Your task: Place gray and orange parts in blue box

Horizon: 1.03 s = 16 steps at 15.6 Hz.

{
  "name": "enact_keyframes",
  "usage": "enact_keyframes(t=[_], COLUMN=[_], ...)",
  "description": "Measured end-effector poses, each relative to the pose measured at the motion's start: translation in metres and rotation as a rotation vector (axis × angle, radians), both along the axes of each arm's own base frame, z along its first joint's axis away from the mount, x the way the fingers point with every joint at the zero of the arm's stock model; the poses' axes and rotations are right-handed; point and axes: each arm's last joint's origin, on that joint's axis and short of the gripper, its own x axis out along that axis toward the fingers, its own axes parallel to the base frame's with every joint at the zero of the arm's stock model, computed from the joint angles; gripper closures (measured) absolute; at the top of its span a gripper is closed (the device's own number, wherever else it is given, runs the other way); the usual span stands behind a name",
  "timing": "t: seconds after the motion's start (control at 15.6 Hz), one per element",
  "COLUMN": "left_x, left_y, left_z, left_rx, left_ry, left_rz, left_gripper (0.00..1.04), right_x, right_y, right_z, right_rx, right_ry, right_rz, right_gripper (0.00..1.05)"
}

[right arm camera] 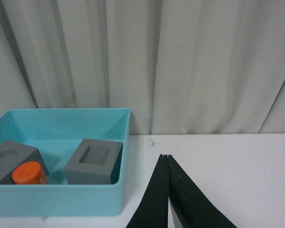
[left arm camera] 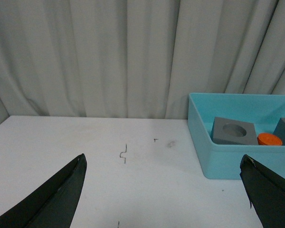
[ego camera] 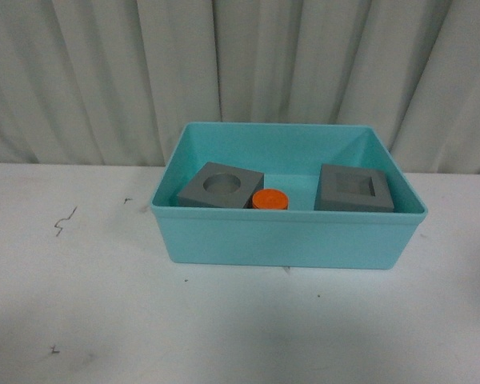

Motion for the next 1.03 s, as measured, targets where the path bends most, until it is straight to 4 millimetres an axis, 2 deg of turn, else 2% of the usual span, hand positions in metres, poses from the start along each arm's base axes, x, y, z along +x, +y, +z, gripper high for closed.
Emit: enact_keyframes(t=[0.19,0.64,0.71,1.03], left_x=[0.0,0.0,0.0,0.0], left_y=[0.0,0.0,0.0,0.0], left_z=[0.0,0.0,0.0,0.0], left_rx=[0.0,0.0,0.0,0.0], left_ry=[0.0,0.0,0.0,0.0], left_rz=[0.0,0.0,0.0,0.0], left_gripper=[0.07,0.07,0.07,0.07], right_x=[-0.019,-0.049,-0.052,-0.064], right_y=[-0.015,-0.013,-0.013,-0.013], right_z=[-0.007,-0.023,-0.029,-0.024], right_rx=[0.001,0.001,0.002,0.002], right_ry=[-0.01,-0.038,0.007,-0.021], right_rz=[-0.023,-0.004,-0.005,-0.004], right_gripper=[1.03,1.03,1.03,1.03])
